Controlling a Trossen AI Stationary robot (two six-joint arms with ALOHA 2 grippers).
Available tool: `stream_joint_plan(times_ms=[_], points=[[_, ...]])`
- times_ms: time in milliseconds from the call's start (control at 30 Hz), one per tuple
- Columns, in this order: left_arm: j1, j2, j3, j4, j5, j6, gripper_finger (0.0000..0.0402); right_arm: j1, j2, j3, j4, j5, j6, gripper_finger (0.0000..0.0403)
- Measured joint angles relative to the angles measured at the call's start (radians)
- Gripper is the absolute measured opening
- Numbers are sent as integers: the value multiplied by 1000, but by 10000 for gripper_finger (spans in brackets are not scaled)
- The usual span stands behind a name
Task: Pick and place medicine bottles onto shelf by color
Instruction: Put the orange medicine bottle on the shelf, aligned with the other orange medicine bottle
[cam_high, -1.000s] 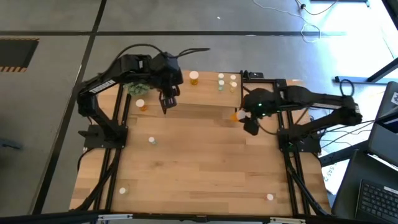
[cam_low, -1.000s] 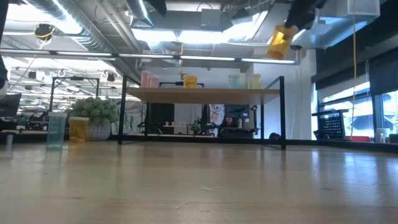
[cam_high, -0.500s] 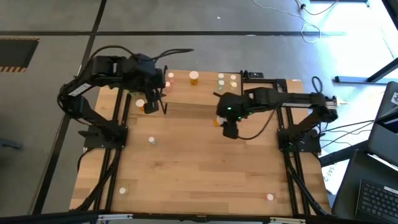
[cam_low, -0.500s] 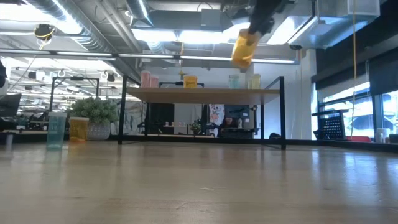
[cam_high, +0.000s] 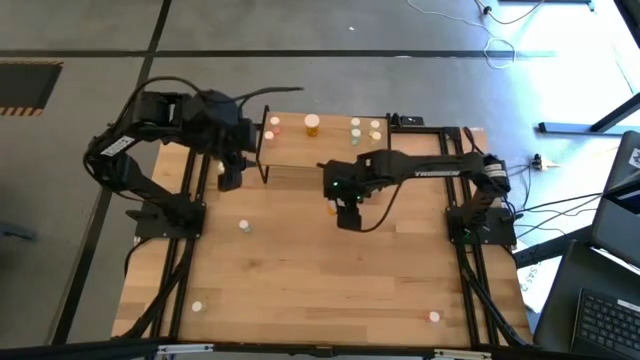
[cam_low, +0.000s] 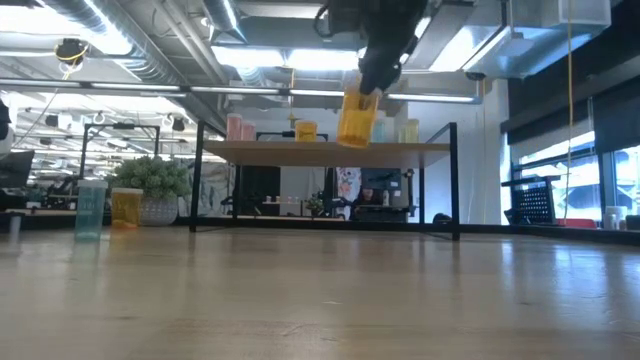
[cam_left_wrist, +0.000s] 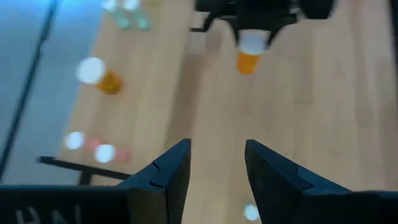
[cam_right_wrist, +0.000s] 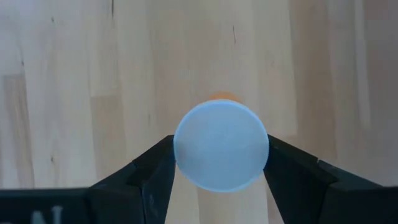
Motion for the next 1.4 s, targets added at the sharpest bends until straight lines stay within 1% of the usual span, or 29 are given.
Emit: stream_joint_plan(times_ms=[100, 400, 767, 1000, 1233, 1400], points=[[-14, 0, 0, -20, 31, -6, 147, 0, 24, 0, 14, 1, 1, 225], [-59, 0, 0, -17, 32, -7, 147, 0, 101, -8, 122, 1, -52, 225], [-65, 0, 0, -17, 32, -23, 147, 0, 216, -9, 141, 2, -94, 225], [-65, 0, 0, -17, 32, -22, 147, 0, 256, -9, 165, -33, -109, 225], [-65, 0, 0, -17, 32, -23, 147, 0, 284, -10, 176, -32, -143, 225], [-65, 0, 0, -17, 32, -24, 147, 0, 284, -10, 176, -25, -124, 225]])
